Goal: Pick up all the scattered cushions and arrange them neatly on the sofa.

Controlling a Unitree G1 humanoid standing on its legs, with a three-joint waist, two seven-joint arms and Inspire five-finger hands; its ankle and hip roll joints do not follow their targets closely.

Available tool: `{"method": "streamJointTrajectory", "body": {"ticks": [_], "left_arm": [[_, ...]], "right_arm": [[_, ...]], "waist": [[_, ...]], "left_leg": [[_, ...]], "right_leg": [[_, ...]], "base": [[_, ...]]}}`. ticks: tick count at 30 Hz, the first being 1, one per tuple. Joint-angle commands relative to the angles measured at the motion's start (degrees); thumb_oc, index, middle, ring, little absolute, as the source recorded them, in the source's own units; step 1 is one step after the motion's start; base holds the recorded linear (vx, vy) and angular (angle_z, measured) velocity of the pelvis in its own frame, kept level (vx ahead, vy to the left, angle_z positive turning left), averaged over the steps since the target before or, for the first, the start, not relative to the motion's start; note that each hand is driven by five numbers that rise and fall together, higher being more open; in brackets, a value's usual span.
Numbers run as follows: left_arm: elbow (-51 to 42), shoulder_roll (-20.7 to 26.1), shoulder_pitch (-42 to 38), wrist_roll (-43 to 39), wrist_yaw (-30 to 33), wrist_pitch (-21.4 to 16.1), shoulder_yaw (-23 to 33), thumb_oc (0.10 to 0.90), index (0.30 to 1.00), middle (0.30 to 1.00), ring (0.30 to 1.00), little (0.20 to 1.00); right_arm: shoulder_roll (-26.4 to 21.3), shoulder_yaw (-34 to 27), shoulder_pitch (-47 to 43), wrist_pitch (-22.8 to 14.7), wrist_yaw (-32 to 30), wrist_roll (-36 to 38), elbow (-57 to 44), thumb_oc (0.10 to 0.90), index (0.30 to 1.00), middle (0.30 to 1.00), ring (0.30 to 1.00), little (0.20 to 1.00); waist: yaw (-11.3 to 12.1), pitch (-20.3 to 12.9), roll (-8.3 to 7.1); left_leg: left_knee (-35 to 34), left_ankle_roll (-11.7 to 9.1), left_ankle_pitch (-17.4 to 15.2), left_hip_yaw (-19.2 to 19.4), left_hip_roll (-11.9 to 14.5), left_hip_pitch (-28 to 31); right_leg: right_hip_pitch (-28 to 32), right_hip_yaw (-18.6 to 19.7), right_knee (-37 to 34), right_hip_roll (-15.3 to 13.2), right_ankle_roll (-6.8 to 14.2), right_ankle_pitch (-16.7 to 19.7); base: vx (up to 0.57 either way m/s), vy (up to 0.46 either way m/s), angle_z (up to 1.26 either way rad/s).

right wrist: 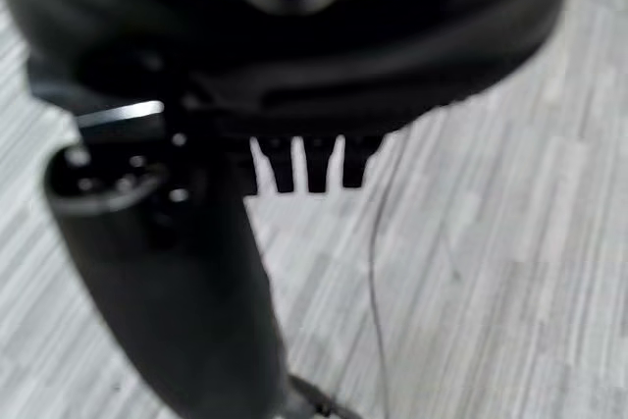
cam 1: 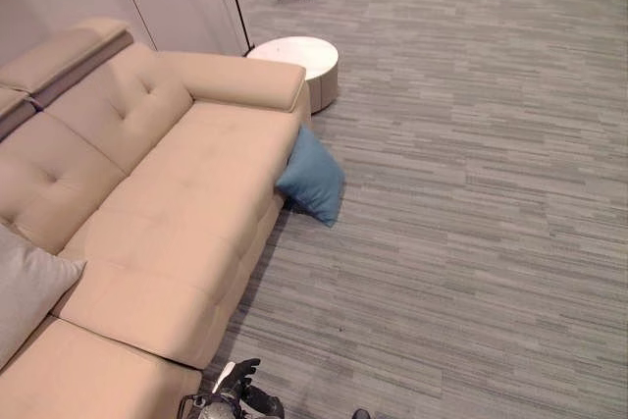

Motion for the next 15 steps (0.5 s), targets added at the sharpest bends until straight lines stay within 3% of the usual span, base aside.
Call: {"method": "streamJointTrajectory", "body": {"ticks": [1,5,10,11,12,15], "left_arm": [[0.08,1.20,0.02,-0.25,0.79,-1.33,1.40,0.800,0.900,0.900,0.900,0.900],[-0.27,2.11,0.27,-0.25,0.20,-0.91,1.87,0.800,0.900,0.900,0.900,0.900],[-2.42,3.98,-0.46,-0.96,0.34,-0.78,2.46,0.800,0.900,0.900,0.900,0.900],[-2.42,3.98,-0.46,-0.96,0.33,-0.78,2.47,0.800,0.900,0.900,0.900,0.900],[-2.56,3.93,-0.33,-1.16,0.21,-0.79,2.44,0.800,0.900,0.900,0.900,0.900],[-1.74,3.48,-0.06,-1.49,0.16,-1.01,2.96,0.800,0.900,0.900,0.900,0.900]], "right_arm": [[-1.17,0.51,-0.52,-1.61,-1.00,1.51,0.74,0.800,0.900,0.900,0.900,0.900],[-0.97,0.46,-0.59,-1.30,0.22,1.04,0.78,0.800,0.900,0.900,0.900,0.900],[-1.29,0.14,-1.39,-1.51,1.64,1.47,-1.62,0.800,0.900,0.900,0.900,0.900],[-1.29,0.14,-1.39,-1.50,1.64,1.47,-1.63,0.800,0.900,0.900,0.900,0.900],[-1.41,-0.17,-3.29,-1.35,1.27,1.92,-1.25,0.800,0.900,0.900,0.900,0.900],[-1.63,0.48,-3.87,-1.33,1.61,1.53,-1.07,0.800,0.900,0.900,0.900,0.900]], "waist": [[2.14,-1.12,1.03],[2.75,-1.86,0.50],[0.85,0.11,1.31],[0.86,0.10,1.26],[1.26,0.24,2.13],[0.97,0.13,2.68]], "left_leg": [[4.70,2.83,-5.98,3.94,-0.37,-4.39],[4.32,4.42,-7.66,4.49,-0.86,-2.13],[4.54,7.27,-10.89,5.76,-0.69,2.05],[4.58,7.29,-10.93,5.80,-0.76,2.01],[4.31,7.64,-12.31,5.78,-1.00,3.95],[2.97,7.37,-13.99,5.59,-1.09,7.38]], "right_leg": [[1.75,0.95,3.18,2.55,8.71,-4.79],[1.20,2.09,10.57,1.44,9.21,-7.22],[-9.24,1.79,30.31,-1.62,13.63,-1.39],[-9.37,1.85,30.54,-1.70,13.65,-1.51],[-11.66,-1.16,31.13,-4.11,13.17,-1.44],[-13.21,-4.16,24.31,-6.04,11.45,-2.35]], "base": [[0.24,0.061,-0.33],[0.22,0.073,-0.76],[0.14,0.056,-0.35],[0.19,0.034,-0.04],[0.24,-0.005,-0.07],[0.30,-0.092,-0.24]]}}
